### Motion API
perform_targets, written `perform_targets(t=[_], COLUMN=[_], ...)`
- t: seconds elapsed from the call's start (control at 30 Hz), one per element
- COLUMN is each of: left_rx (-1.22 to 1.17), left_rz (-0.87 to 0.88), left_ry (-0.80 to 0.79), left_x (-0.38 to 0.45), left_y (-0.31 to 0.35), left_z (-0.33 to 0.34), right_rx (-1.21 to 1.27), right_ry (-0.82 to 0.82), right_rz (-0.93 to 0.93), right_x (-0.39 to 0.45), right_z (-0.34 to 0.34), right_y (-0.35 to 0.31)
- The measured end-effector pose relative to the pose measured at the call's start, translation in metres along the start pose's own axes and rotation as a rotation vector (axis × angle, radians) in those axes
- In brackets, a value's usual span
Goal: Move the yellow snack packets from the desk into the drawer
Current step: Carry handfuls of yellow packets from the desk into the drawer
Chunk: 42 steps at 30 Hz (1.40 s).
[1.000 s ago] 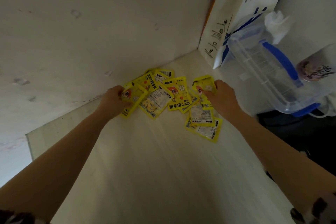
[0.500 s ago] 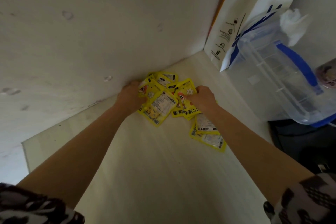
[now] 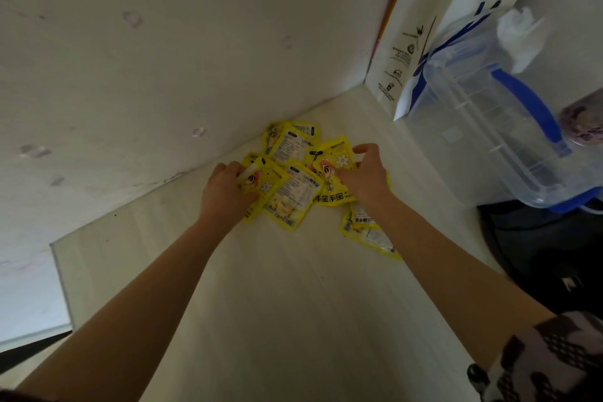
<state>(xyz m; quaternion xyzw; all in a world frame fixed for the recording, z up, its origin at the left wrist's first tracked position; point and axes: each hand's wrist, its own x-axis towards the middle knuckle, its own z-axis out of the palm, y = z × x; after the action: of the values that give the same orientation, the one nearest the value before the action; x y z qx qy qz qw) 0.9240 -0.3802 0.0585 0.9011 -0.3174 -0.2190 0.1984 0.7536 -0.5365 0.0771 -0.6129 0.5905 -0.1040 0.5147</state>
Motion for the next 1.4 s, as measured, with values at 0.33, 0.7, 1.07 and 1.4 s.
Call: perform_targets(t=[0.33, 0.7, 1.07, 1.4], left_rx=[-0.747, -0.639, -0.203, -0.485], left_rz=[-0.318, -0.286, -0.269, -0.334], left_ry=[-0.158, -0.206, -0.131, -0.060], left_x=[-0.025, -0.029, -0.021, -0.038], left_y=[0.001, 0.038, 0.036, 0.045], left_z=[-0.021, 0.012, 0.032, 0.029], right_rx=[0.121, 0.150, 0.107, 0.088], right_ry=[-0.021, 0.019, -0.048, -0.031], right_rz=[0.095, 0.258, 0.267, 0.247], right_x=[-0.021, -0.027, -0.015, -0.015], right_z=[-0.047, -0.083, -0.077, -0.073], right_y=[0.018, 0.052, 0.045, 0.039])
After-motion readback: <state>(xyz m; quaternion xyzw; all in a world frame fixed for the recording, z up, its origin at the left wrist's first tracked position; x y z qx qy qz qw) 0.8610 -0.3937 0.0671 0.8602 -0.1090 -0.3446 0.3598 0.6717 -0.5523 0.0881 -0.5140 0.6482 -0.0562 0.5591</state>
